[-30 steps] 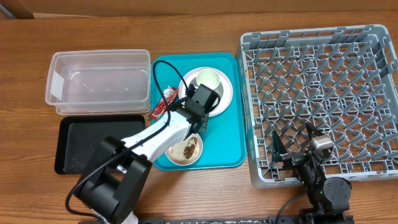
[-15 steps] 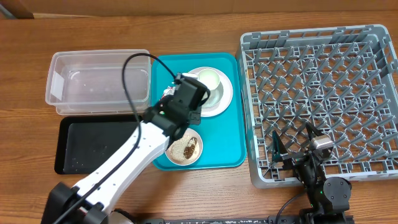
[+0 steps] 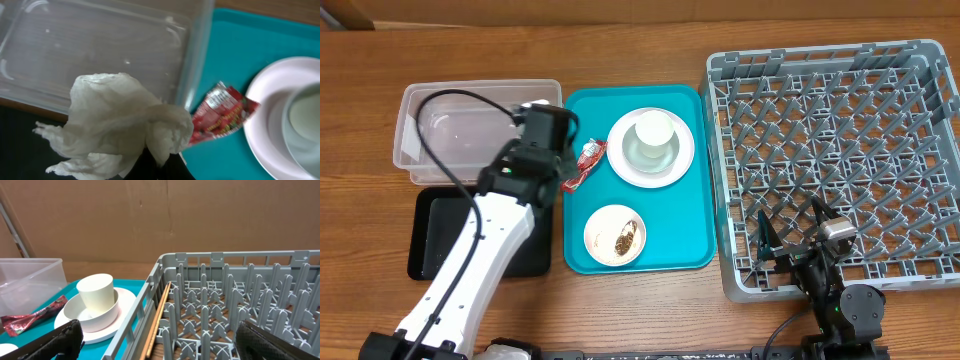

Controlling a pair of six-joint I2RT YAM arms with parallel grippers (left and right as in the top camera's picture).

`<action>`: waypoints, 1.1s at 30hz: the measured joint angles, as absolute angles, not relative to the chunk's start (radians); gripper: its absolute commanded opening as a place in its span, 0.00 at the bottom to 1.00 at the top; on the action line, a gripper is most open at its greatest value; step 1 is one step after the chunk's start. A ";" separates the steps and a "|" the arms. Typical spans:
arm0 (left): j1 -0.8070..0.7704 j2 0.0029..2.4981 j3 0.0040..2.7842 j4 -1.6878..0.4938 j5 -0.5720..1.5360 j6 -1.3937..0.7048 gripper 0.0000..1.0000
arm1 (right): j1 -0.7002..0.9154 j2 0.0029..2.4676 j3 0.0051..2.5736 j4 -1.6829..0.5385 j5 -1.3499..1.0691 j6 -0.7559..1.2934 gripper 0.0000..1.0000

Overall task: Sort waste into correct bins and load items into the dishwasher
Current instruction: 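Carry the tissue left and release it into the clear bin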

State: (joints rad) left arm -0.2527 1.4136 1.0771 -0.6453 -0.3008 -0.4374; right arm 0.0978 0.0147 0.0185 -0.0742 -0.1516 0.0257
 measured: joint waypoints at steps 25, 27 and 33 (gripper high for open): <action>-0.056 1.470 1.079 -0.374 -0.353 -0.397 0.04 | 0.098 0.015 0.019 -0.075 -0.152 0.026 1.00; -0.056 1.497 1.079 -0.355 -0.376 -0.380 0.04 | 0.098 0.015 0.019 -0.074 -0.152 0.025 1.00; -0.056 1.574 1.080 -0.334 -0.470 -0.358 0.04 | 0.098 0.015 0.019 -0.075 -0.152 0.026 1.00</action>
State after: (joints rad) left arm -0.0563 1.5742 1.0798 -0.3336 -0.4702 -0.3584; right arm 0.0978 0.0147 0.0185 -0.0746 -0.1520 0.0261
